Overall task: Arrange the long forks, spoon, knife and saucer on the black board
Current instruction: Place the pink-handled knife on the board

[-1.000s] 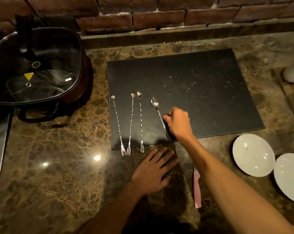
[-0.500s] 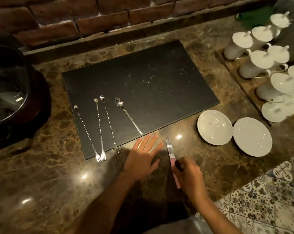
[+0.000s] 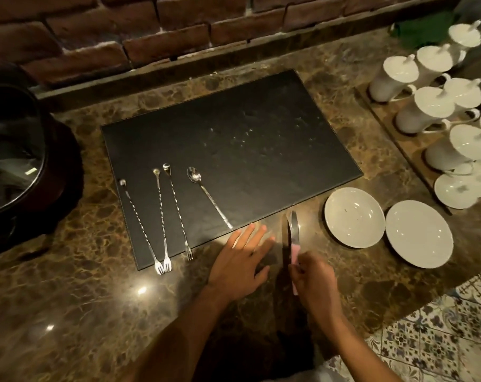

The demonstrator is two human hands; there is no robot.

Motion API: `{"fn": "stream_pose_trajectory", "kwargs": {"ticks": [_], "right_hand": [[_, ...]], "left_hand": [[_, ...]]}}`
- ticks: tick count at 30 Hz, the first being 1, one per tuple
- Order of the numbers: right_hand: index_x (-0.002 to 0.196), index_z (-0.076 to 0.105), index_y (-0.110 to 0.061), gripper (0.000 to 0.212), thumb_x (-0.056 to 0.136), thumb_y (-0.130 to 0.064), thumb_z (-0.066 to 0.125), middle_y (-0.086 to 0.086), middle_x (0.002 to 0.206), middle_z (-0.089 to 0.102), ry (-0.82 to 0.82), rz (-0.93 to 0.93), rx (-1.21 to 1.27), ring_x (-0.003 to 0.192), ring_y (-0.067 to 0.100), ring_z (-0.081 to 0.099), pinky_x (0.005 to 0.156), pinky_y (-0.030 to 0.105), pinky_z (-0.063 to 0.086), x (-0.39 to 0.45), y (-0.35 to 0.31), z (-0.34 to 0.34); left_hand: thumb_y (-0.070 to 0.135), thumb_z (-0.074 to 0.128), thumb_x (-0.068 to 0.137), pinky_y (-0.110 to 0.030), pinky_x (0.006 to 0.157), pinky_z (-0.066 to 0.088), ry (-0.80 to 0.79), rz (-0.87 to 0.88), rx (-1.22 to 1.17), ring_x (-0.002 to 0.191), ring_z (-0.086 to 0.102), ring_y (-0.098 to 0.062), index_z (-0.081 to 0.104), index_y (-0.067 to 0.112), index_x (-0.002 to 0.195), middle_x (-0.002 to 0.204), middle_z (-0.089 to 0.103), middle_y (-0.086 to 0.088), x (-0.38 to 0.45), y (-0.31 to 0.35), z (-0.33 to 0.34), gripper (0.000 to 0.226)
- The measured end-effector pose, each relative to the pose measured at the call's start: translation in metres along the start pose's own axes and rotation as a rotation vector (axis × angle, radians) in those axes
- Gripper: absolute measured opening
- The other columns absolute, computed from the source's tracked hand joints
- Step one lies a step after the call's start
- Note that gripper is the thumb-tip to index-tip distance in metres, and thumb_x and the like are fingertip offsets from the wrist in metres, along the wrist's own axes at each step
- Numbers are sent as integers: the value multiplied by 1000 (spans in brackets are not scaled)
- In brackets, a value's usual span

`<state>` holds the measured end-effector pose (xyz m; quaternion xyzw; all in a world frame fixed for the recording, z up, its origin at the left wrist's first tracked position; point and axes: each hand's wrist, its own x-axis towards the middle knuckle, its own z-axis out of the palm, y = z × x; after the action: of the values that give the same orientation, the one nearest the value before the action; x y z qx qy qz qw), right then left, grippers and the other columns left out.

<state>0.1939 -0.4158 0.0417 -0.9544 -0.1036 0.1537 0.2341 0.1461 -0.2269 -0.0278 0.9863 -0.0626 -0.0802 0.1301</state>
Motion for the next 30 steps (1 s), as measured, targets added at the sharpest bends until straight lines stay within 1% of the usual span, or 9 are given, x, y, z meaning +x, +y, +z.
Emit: {"fn": "stream_pose_trajectory", "kwargs": {"ticks": [3, 5, 7, 8, 10, 14, 18, 26, 30], "right_hand": [[78, 56, -23, 14, 87, -20, 67, -14, 70, 51, 25, -103, 6, 60, 2, 47, 50, 12, 29, 39, -26, -8], [74, 52, -24, 17, 86, -23, 64, -16, 68, 48, 14, -92, 41, 60, 7, 45, 50, 13, 24, 69, -49, -10], [76, 54, -19, 12, 83, -25, 61, -9, 69, 52, -33, -72, 58, 67, 20, 50, 52, 25, 29, 100, -73, -8], [82, 58, -15, 11, 83, -26, 61, -2, 75, 57, -53, -79, 38, 75, 25, 54, 58, 29, 32, 113, -84, -5], [97, 60, -10, 19, 86, -26, 61, 10, 93, 64, -87, -83, -3, 92, 32, 57, 70, 33, 37, 132, -103, 2], [102, 58, -5, 22, 88, -23, 58, 17, 104, 62, -125, -109, -25, 99, 40, 57, 77, 38, 42, 149, -128, 18], [110, 59, -3, 28, 90, -21, 57, 19, 113, 60, -152, -81, -84, 102, 43, 58, 83, 41, 46, 157, -139, 31], [114, 56, -2, 29, 92, -20, 57, 19, 111, 59, -97, -51, -138, 102, 40, 60, 82, 43, 49, 159, -142, 39], [116, 54, -1, 31, 92, -21, 56, 20, 114, 57, -96, -78, -124, 103, 42, 58, 84, 44, 48, 156, -140, 38]], "left_hand": [[57, 46, 94, -49, 126, 20, 20, 13, 0, 157, 19, -29, 32, 26, 157, 169, 23, -7, 0, -1, 4, 72], [56, 47, 93, -48, 125, 17, 40, 8, -2, 156, 20, -28, 30, 27, 159, 169, 23, -5, 0, -1, 6, 74], [57, 46, 93, -45, 125, 13, 45, -5, -3, 156, 21, -26, 28, 29, 159, 169, 26, -4, 1, 0, 5, 74], [57, 46, 93, -45, 124, 12, 44, -10, -6, 155, 21, -26, 30, 30, 158, 168, 28, -3, 2, 0, 5, 72], [57, 46, 94, -45, 124, 13, 36, -10, -10, 156, 23, -26, 34, 29, 156, 167, 31, -3, 3, 0, 3, 69], [53, 50, 94, -48, 124, 27, 50, 19, -46, 153, 30, -30, 45, 25, 150, 158, 46, -7, 1, -1, 3, 62], [51, 54, 94, -48, 121, 32, 89, 24, -67, 147, 38, -31, 51, 23, 142, 147, 56, -8, 0, -2, 4, 56], [48, 57, 93, -47, 124, 25, 130, 36, -98, 146, 38, -31, 50, 23, 139, 146, 53, -7, 0, -3, 8, 53], [47, 56, 94, -49, 122, 28, 104, 35, -123, 146, 38, -31, 52, 22, 138, 145, 54, -8, 0, -3, 5, 51]]}}
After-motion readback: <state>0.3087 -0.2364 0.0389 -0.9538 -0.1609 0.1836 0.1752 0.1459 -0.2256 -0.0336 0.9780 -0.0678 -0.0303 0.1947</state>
